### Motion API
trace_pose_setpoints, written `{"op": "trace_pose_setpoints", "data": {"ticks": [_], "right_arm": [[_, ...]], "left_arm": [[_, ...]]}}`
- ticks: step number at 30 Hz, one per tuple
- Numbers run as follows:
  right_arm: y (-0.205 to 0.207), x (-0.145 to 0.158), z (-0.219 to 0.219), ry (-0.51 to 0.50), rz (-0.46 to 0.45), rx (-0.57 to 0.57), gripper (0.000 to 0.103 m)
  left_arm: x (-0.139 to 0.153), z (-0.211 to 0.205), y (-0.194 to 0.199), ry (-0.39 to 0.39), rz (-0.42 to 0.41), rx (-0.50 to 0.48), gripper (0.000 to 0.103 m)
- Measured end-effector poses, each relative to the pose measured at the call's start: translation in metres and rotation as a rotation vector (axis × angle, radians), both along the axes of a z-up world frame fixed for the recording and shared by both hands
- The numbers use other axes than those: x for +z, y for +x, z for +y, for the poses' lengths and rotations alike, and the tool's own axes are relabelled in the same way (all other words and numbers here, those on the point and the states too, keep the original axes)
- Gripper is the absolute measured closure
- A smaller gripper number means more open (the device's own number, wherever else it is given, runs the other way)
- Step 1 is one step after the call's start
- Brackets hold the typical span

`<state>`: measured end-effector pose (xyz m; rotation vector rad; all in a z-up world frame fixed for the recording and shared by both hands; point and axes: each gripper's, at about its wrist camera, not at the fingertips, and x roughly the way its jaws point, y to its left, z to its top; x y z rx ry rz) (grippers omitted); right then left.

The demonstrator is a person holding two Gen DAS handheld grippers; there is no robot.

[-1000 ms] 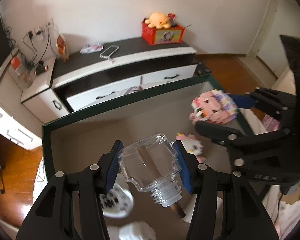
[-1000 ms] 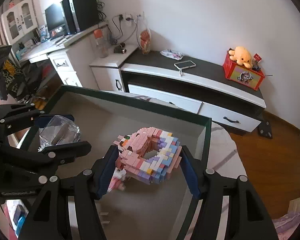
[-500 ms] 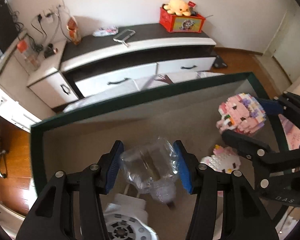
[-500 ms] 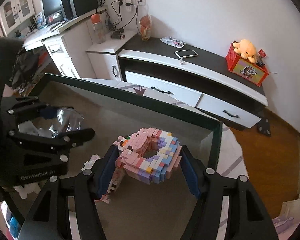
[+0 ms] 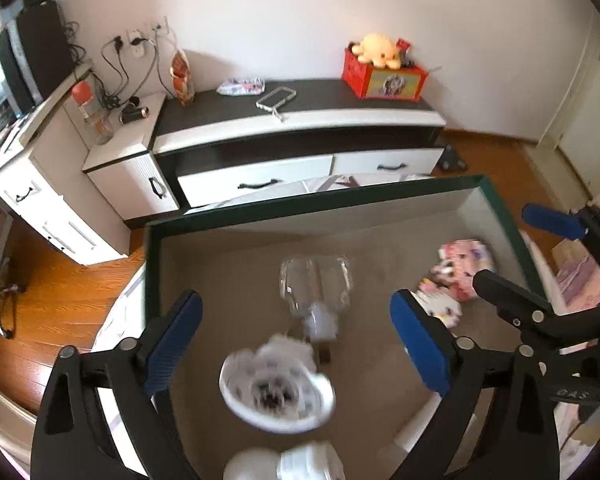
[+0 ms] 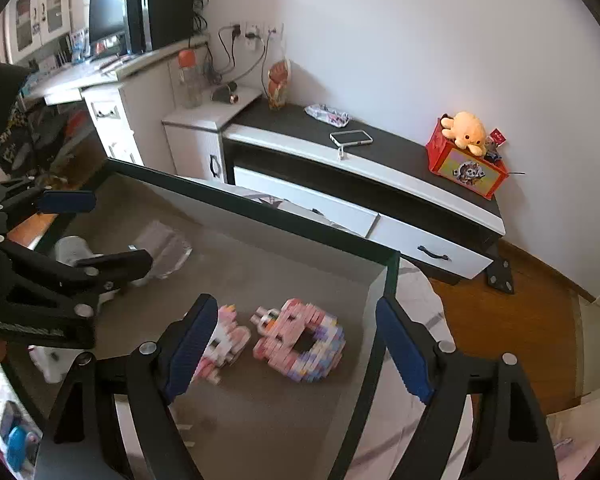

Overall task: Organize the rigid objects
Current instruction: 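Open the left tool to release the bottle in the box while the right tool releases the block figure, then withdraw both open tools from the pink box back over the bed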

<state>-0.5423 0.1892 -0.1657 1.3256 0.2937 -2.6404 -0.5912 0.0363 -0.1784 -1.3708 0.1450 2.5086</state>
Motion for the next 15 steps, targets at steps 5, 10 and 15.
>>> {"op": "trace_pose_setpoints", "data": {"ticks": [5,10,15], "right_arm": [[0.036,0.020,-0.002,-0.062,0.064,0.007,0.000],[0.080,0.038,-0.009,-0.073,0.133,0.039,0.000],[0.127,0.047,-0.012,-0.113,0.185,0.050,0.000]], "left_arm": [[0.030,-0.012,0.047,-0.025,0.110,-0.018,0.002],[0.061,-0.032,0.108,-0.021,0.267,-0.007,0.000],[0.073,-0.044,0.171,-0.030,0.364,-0.007,0.000]]}}
